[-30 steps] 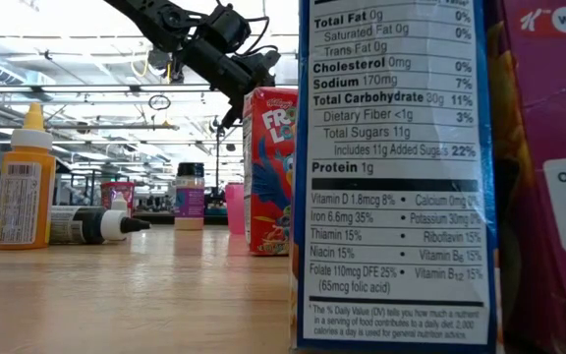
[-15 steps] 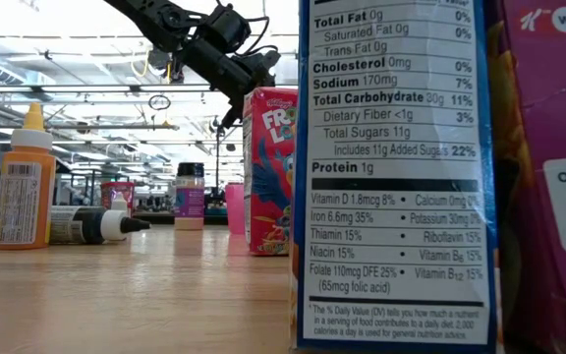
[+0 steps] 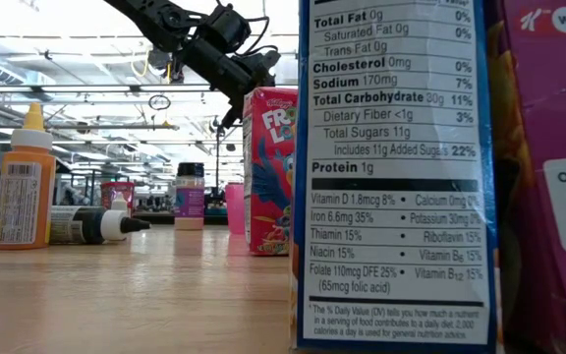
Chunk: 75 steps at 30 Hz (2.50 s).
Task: Pick & Place Kitchen Items
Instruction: Put the small purple food coloring bottle into the black bin
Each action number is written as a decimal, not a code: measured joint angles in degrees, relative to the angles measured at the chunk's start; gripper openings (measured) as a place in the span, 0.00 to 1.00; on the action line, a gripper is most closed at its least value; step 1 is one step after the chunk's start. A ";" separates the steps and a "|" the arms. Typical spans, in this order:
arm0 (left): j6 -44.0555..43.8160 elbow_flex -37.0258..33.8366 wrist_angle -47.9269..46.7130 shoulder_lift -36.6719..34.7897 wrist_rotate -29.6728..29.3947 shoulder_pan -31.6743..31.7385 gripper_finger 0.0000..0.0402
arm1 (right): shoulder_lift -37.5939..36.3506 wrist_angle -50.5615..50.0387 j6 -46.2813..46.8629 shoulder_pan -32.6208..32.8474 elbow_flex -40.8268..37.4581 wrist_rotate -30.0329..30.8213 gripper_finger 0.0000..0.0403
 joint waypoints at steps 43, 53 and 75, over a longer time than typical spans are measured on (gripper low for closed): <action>-16.73 0.02 30.34 0.00 27.02 -3.65 0.42 | 3.37 38.24 -35.27 -23.15 16.40 -1.24 0.11; -17.59 0.02 33.55 0.00 28.44 -4.77 0.42 | 9.70 38.13 -37.64 -23.67 21.37 -4.84 0.11; -18.38 0.02 33.33 0.04 29.54 -5.58 0.09 | 11.03 37.77 -39.18 -24.77 22.95 -4.97 0.11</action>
